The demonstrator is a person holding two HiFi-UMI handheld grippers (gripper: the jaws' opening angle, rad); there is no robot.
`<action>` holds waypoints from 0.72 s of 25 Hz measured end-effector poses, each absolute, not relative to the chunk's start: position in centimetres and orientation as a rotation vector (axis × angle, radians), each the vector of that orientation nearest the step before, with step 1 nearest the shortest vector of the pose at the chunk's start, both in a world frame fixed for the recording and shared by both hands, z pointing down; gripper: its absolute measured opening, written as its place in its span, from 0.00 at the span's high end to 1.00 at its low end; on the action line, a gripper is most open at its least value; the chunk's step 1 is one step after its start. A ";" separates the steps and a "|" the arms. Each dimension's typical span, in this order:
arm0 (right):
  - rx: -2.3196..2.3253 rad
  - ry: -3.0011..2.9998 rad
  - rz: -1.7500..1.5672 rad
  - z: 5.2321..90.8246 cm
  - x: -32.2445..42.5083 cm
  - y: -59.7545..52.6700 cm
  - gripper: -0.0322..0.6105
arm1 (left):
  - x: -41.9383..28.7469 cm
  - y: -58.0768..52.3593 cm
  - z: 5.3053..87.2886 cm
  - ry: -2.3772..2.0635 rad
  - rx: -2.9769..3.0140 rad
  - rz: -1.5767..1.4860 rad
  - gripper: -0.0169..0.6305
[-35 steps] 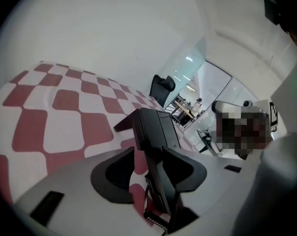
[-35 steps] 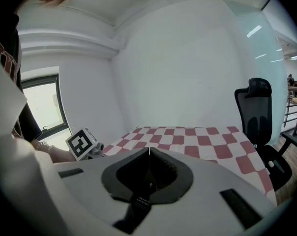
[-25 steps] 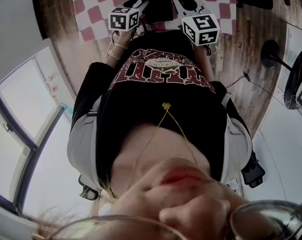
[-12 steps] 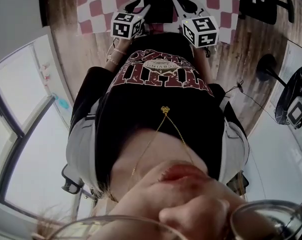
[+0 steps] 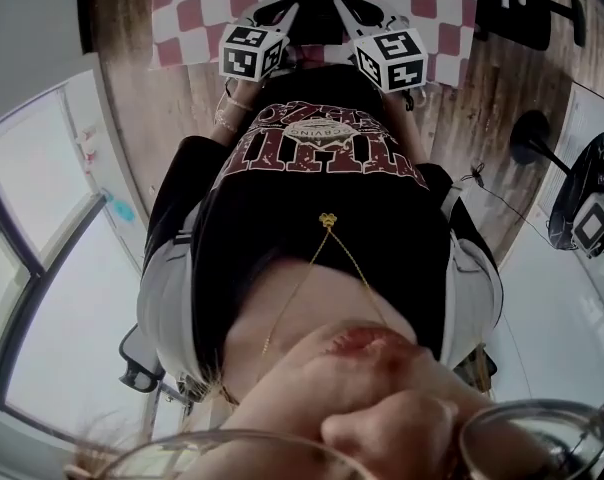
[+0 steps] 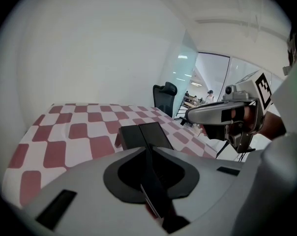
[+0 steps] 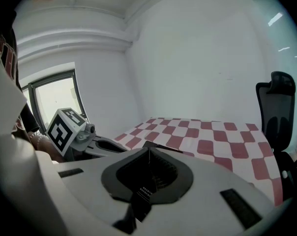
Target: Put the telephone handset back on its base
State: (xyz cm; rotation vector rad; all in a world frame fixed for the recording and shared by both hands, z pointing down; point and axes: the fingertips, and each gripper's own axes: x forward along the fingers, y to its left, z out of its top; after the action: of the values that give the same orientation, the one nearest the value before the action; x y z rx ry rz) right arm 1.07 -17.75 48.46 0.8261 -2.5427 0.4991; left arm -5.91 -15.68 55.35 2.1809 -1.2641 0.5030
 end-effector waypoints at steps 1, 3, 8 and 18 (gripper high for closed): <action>0.820 -2.542 0.497 48.5 1.0 -17.7 0.91 | -5.9 -15.8 55.1 -1.269 2.187 0.496 0.91; 0.812 -2.540 0.490 48.4 0.9 -17.6 0.91 | -5.8 -15.9 54.6 -1.273 2.195 0.481 0.93; 0.789 -2.536 0.484 48.6 0.3 -17.3 0.91 | -5.4 -16.0 54.2 -1.257 2.197 0.437 0.95; 0.777 -2.546 0.480 48.1 -1.2 -17.5 0.91 | -4.9 -16.9 52.1 -1.246 2.239 0.385 0.96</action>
State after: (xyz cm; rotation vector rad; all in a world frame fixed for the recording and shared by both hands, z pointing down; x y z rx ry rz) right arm -1.15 -17.53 48.06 0.7766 -2.5460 0.4795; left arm -4.94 -16.93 52.12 2.2387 -1.2463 0.3851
